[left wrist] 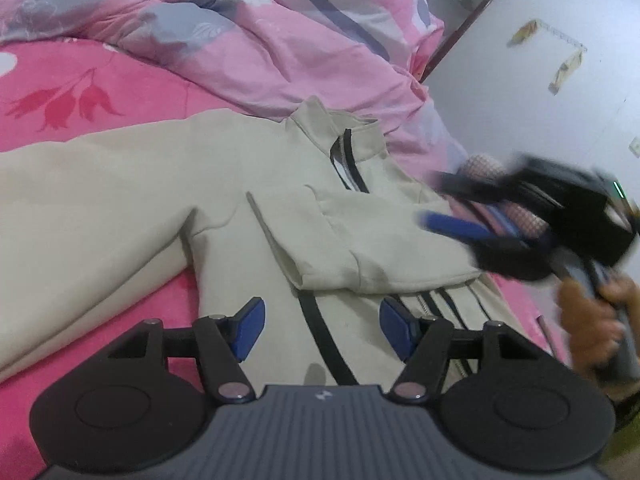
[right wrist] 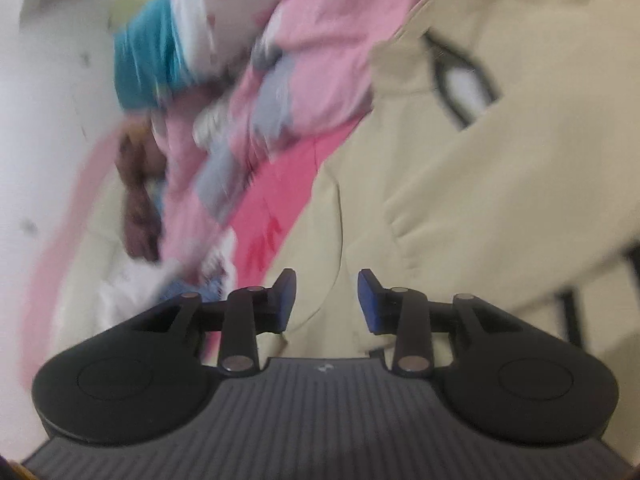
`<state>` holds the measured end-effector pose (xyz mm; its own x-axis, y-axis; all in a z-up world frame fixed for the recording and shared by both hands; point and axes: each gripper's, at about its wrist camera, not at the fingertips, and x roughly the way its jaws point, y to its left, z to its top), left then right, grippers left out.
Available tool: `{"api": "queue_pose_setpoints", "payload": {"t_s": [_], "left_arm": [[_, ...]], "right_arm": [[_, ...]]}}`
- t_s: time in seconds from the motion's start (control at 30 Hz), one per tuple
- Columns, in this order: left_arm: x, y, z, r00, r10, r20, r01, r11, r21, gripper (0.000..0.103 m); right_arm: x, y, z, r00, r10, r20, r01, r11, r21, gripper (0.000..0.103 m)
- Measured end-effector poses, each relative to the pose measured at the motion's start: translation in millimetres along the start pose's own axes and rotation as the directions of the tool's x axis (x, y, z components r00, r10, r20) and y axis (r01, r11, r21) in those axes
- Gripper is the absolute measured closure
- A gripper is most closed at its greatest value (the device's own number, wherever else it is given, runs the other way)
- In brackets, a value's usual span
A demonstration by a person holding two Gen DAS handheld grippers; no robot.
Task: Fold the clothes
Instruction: 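Carry the held sleeve across the hoodie body with the right gripper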
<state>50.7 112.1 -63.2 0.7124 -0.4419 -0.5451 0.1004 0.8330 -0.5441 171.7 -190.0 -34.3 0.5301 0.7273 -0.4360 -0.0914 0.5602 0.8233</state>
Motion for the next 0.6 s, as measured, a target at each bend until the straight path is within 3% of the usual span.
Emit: {"api": "queue_pose_setpoints", "payload": {"t_s": [0.1,0.2,0.33,0.43,0.5,0.6], "left_arm": [[14,0,10,1.000,-0.015,-0.007,0.015,1.000,-0.006,0.039],[32,-3,19,1.000,0.014,-0.020,-0.014,1.000,0.000,0.039],[59,-6,27,0.993,0.106,-0.054,-0.105,0.994,0.020,0.045],[72,-6,29,0.989,0.143,-0.049,-0.141,0.990,0.027,0.047],[78,-7,31,0.986,0.162,-0.035,-0.161,0.986,0.030,0.047],[86,-10,35,0.980,0.196,-0.019,-0.195,0.980,0.034,0.051]], "right_arm": [[-79,-23,4,0.988,0.064,0.137,-0.081,0.989,0.121,0.061],[-169,-31,-2,0.959,0.060,0.277,-0.107,0.981,0.161,0.061],[-282,-19,-18,0.881,0.038,0.472,-0.102,0.989,0.111,0.055],[-331,-11,-31,0.834,0.042,0.550,-0.088,0.995,0.056,0.046],[-335,-15,-36,0.834,0.013,0.551,-0.052,0.997,0.055,0.045],[-290,-52,-37,0.880,-0.002,0.475,-0.070,0.989,0.134,0.045]]}}
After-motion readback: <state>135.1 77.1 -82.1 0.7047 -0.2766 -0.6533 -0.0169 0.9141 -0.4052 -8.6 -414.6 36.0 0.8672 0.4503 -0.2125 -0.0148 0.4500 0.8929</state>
